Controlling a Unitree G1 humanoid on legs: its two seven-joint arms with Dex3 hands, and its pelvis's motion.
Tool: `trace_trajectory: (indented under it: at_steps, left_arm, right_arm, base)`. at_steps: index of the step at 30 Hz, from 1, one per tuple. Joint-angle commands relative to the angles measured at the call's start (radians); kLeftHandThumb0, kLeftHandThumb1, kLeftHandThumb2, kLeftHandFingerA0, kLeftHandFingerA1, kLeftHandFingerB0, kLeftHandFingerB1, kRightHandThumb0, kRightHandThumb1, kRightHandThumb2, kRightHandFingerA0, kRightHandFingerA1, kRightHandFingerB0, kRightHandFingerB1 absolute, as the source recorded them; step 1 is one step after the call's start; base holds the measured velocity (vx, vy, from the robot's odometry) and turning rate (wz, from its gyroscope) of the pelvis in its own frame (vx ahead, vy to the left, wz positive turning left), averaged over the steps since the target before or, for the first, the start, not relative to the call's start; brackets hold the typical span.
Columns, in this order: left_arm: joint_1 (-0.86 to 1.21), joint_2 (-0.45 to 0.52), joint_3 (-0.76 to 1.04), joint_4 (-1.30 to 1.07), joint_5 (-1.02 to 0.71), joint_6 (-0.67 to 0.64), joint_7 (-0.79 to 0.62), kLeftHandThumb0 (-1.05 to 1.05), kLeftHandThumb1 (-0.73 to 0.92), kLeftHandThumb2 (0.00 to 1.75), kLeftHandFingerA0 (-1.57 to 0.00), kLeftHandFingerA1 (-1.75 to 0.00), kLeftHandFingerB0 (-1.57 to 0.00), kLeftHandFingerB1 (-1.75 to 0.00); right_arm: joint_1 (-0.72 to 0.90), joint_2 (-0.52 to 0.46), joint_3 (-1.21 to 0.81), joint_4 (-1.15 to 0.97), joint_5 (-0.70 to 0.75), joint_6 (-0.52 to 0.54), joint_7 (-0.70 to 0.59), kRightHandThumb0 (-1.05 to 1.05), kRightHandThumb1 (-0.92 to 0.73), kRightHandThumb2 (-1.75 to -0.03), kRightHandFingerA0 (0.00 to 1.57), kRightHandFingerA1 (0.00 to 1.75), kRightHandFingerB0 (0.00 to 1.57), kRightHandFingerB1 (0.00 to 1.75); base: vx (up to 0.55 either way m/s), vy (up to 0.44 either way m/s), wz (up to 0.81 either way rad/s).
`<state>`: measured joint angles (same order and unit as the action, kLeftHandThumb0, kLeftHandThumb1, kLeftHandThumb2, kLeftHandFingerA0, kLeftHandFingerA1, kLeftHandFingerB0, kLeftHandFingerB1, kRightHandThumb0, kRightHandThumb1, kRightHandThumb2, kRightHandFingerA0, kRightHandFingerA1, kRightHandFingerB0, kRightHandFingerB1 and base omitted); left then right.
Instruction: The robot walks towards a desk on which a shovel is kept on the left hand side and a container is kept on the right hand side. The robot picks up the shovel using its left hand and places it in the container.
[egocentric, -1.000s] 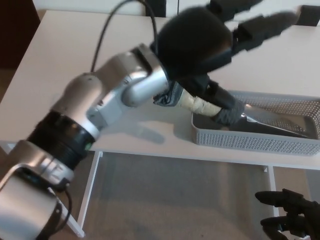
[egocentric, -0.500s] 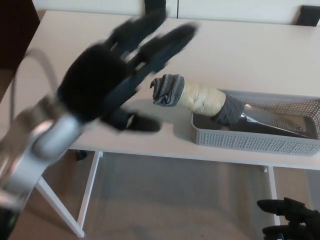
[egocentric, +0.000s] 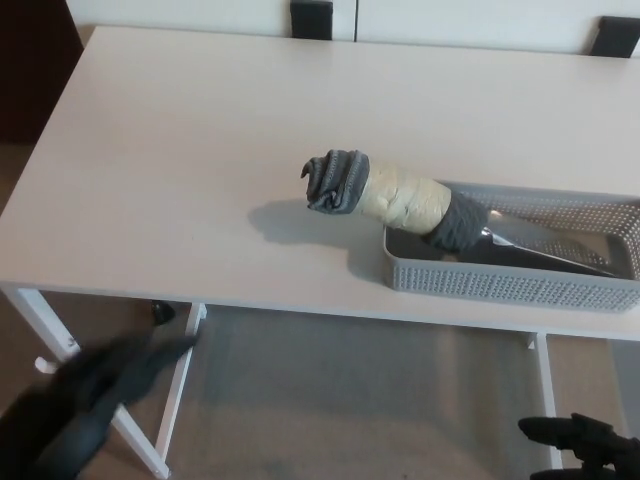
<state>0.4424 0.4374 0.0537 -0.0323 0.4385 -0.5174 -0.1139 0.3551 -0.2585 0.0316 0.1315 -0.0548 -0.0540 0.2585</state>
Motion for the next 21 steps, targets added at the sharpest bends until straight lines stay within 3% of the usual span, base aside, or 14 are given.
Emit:
trace_trajectory:
  at_steps: [1, 5, 6, 7, 8, 9, 10, 11, 12, 13, 14, 15, 19, 21]
  left_arm:
    - [0.711, 0.239, 0.33, -0.102, -0.815, -0.309, -0.453, -0.37, 0.25, 0.89, -0.01, -0.5, 0.0, -0.47]
    - [0.535, 0.179, 0.219, 0.024, -0.734, -0.099, -0.492, -0.36, 0.28, 0.9, -0.01, -0.49, 0.0, -0.48]
    - [0.489, 0.156, 0.198, 0.073, -0.707, -0.071, -0.488, -0.67, 0.58, 0.58, -0.13, -0.31, -0.12, -0.24]
    - [0.43, 0.126, 0.178, 0.132, -0.668, -0.036, -0.472, -0.76, 0.47, 0.77, -0.06, -0.4, -0.13, -0.27]
    - [0.405, 0.11, 0.171, 0.147, -0.648, -0.005, -0.46, -0.76, 0.47, 0.77, -0.06, -0.4, -0.13, -0.27]
    - [0.363, 0.065, 0.16, 0.145, -0.632, 0.086, -0.434, -0.58, 0.4, 0.74, -0.06, -0.38, -0.06, -0.25]
    - [0.316, 0.03, 0.151, 0.158, -0.606, 0.162, -0.403, -0.47, 0.5, 0.58, -0.06, -0.31, -0.06, -0.22]
    - [0.272, 0.009, 0.14, 0.19, -0.547, 0.178, -0.355, -0.35, 0.41, 0.7, -0.07, -0.43, 0.0, -0.29]
    - [0.172, -0.042, 0.127, 0.235, -0.531, 0.316, -0.336, -0.42, 0.48, 0.59, -0.04, -0.32, -0.05, -0.21]
    - [0.117, -0.069, 0.126, 0.259, -0.556, 0.392, -0.347, -0.41, 0.32, 0.73, 0.0, -0.35, 0.0, -0.27]
    - [0.078, -0.082, 0.125, 0.3, -0.541, 0.395, -0.339, -0.44, 0.45, 0.64, -0.04, -0.28, -0.05, -0.19]
    - [0.048, -0.094, 0.127, 0.332, -0.528, 0.397, -0.329, -0.4, 0.5, 0.56, -0.02, -0.3, -0.02, -0.24]
    - [-0.032, -0.138, 0.136, 0.424, -0.506, 0.4, -0.3, -0.37, 0.52, 0.58, -0.03, -0.25, -0.03, -0.22]
    - [-0.067, -0.15, 0.141, 0.481, -0.492, 0.376, -0.288, -0.47, 0.49, 0.67, -0.05, -0.25, -0.05, -0.23]
  right_arm:
    - [0.071, -0.007, -0.064, 0.138, 0.002, -0.087, -0.065, -0.41, -0.65, -0.59, 0.49, 0.39, 0.4, 0.35]
    - [0.075, -0.012, -0.073, 0.142, 0.006, -0.104, -0.066, -0.46, -0.64, -0.59, 0.52, 0.39, 0.37, 0.34]
    - [0.077, -0.009, -0.073, 0.144, 0.007, -0.107, -0.068, -0.48, -0.63, -0.59, 0.51, 0.39, 0.37, 0.34]
    - [0.08, -0.006, -0.071, 0.145, 0.004, -0.11, -0.074, -0.49, -0.63, -0.59, 0.51, 0.39, 0.36, 0.34]
    - [0.08, -0.005, -0.07, 0.147, 0.001, -0.113, -0.076, -0.49, -0.63, -0.59, 0.51, 0.39, 0.36, 0.34]
    - [0.079, -0.001, -0.069, 0.149, 0.0, -0.116, -0.08, -0.48, -0.64, -0.59, 0.5, 0.38, 0.35, 0.33]
    - [0.075, 0.004, -0.07, 0.164, 0.003, -0.13, -0.084, -0.49, -0.64, -0.59, 0.48, 0.39, 0.34, 0.33]
    - [0.074, 0.004, -0.073, 0.165, 0.004, -0.133, -0.086, -0.5, -0.65, -0.59, 0.46, 0.38, 0.32, 0.32]
    - [0.069, 0.01, -0.083, 0.176, 0.017, -0.138, -0.085, -0.51, -0.64, -0.59, 0.46, 0.38, 0.32, 0.32]
    - [0.069, 0.009, -0.089, 0.174, 0.017, -0.138, -0.09, -0.52, -0.64, -0.59, 0.45, 0.38, 0.32, 0.32]
    - [0.07, 0.008, -0.089, 0.171, 0.011, -0.134, -0.096, -0.53, -0.64, -0.59, 0.44, 0.37, 0.32, 0.32]
    - [0.071, 0.009, -0.091, 0.169, 0.011, -0.132, -0.098, -0.51, -0.64, -0.59, 0.43, 0.37, 0.32, 0.32]
    - [0.082, 0.015, -0.102, 0.154, 0.027, -0.131, -0.084, -0.49, -0.65, -0.6, 0.42, 0.38, 0.31, 0.32]
    - [0.078, 0.016, -0.107, 0.161, 0.028, -0.136, -0.084, -0.5, -0.65, -0.59, 0.44, 0.38, 0.31, 0.32]
  base:
    - [0.0, 0.0, 0.0]
    - [0.0, 0.0, 0.0]
    - [0.0, 0.0, 0.0]
    - [0.0, 0.0, 0.0]
    - [0.0, 0.0, 0.0]
    - [0.0, 0.0, 0.0]
    - [0.0, 0.0, 0.0]
    - [0.0, 0.0, 0.0]
    - [0.0, 0.0, 0.0]
    - [0.0, 0.0, 0.0]
    - [0.0, 0.0, 0.0]
    - [0.0, 0.0, 0.0]
    - [0.0, 0.0, 0.0]
    - [0.0, 0.0, 0.0]
